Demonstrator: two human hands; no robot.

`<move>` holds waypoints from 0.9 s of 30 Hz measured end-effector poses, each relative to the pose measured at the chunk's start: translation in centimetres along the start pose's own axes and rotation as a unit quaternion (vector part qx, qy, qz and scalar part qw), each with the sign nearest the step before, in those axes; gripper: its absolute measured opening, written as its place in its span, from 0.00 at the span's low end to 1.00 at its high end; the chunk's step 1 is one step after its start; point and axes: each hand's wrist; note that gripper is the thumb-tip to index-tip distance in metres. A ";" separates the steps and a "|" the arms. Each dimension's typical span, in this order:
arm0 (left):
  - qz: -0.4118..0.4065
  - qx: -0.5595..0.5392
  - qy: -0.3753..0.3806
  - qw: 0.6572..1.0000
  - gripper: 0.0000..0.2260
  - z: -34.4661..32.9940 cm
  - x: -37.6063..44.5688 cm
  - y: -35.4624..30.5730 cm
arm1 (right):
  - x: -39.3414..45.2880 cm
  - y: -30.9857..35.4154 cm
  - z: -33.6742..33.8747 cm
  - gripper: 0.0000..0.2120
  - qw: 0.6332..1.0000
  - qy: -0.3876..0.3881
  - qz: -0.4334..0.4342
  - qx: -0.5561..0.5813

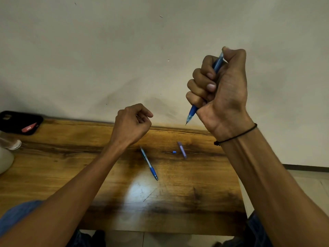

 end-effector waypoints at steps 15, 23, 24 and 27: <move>0.004 0.001 0.003 1.000 0.09 0.0 0.0 -0.3 | 0.2 0.2 0.3 0.26 1.000 -0.008 0.000 0.010; 0.003 0.000 0.003 1.000 0.09 -0.1 0.0 -0.1 | 0.5 0.1 0.6 0.25 1.000 -0.010 -0.001 0.015; 0.004 -0.002 0.003 1.000 0.09 -0.1 0.0 -0.1 | 0.6 0.1 0.7 0.25 1.000 -0.010 0.000 0.015; 0.008 -0.005 0.002 1.000 0.09 -0.1 0.0 -0.2 | 0.7 0.0 0.8 0.25 1.000 -0.012 0.001 0.016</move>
Point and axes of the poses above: each hand's wrist, its own x-axis towards the middle knuckle, its own z-axis out of the back of the hand, y = z × x, and after that the axes turned 1 degree about -x, right-handed
